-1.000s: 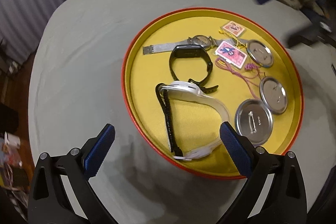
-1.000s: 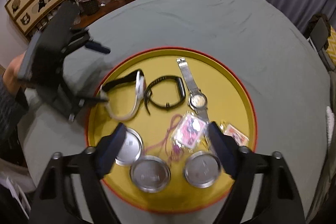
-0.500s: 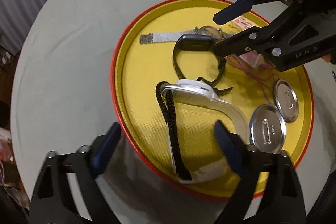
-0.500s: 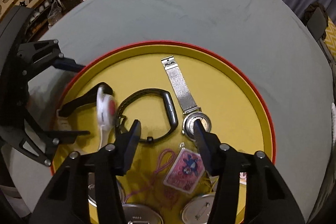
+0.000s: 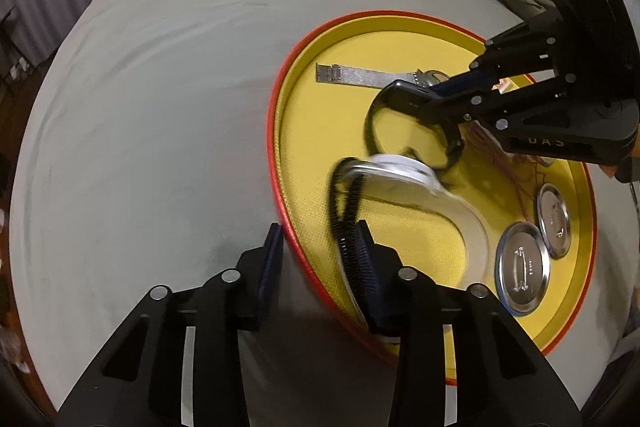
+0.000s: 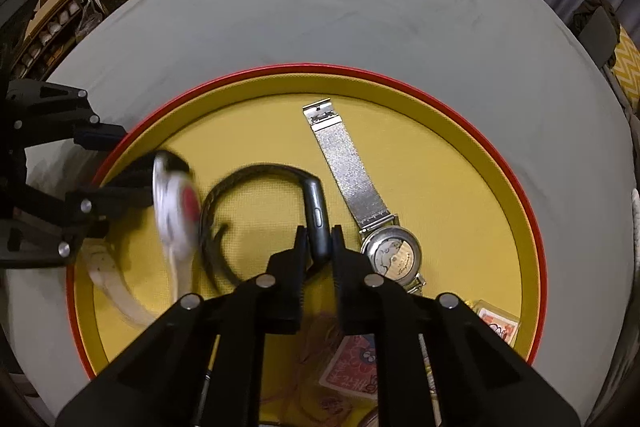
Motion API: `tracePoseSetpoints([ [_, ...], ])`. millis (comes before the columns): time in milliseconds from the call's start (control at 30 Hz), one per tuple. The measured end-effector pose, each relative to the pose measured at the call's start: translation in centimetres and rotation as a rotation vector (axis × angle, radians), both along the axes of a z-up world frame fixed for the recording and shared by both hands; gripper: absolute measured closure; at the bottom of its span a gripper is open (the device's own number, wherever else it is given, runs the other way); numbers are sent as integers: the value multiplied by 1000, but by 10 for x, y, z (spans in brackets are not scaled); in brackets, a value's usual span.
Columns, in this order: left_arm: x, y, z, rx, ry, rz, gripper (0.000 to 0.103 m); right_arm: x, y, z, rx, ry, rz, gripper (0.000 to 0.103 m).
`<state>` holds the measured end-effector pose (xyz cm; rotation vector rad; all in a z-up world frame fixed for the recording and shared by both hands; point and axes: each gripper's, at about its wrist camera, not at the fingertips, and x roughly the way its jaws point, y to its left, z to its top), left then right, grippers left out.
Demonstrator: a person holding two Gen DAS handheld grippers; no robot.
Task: Organize jewelry
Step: 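Grasp the black fitness band with the right tool while the left tool grasps the white watch band, then lift both bands out of the tray and carry them onto the bed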
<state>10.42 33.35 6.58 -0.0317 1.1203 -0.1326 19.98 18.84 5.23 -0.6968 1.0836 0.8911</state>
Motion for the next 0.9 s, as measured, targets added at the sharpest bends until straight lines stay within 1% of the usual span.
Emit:
tracePoseSetpoints([
  [100,2,-1,0,5,-1,12,76,-1,-4,3,6,1,-5,91],
  [300,3,-3,3,29,-7,14,78,-1,-7,17,42,-14,-16,91],
  [433,1,0,10,10,-10,24,80,1,-14,31,64,-28,-26,91],
  [600,-4,-1,19,4,-29,32,83,0,-27,42,82,-40,-40,91],
  [700,-2,-1,25,10,-41,36,87,-2,-34,48,92,-48,-48,91],
  [733,-3,0,29,6,-52,38,95,-2,-38,51,98,-50,-52,91],
  [767,-4,0,35,-28,-68,24,99,-3,-40,53,100,-51,-56,91],
  [800,-5,0,39,-44,-75,19,99,-3,-42,55,102,-53,-61,91],
  [900,-2,-6,48,-9,-90,15,99,-2,-48,59,100,-62,-72,91],
])
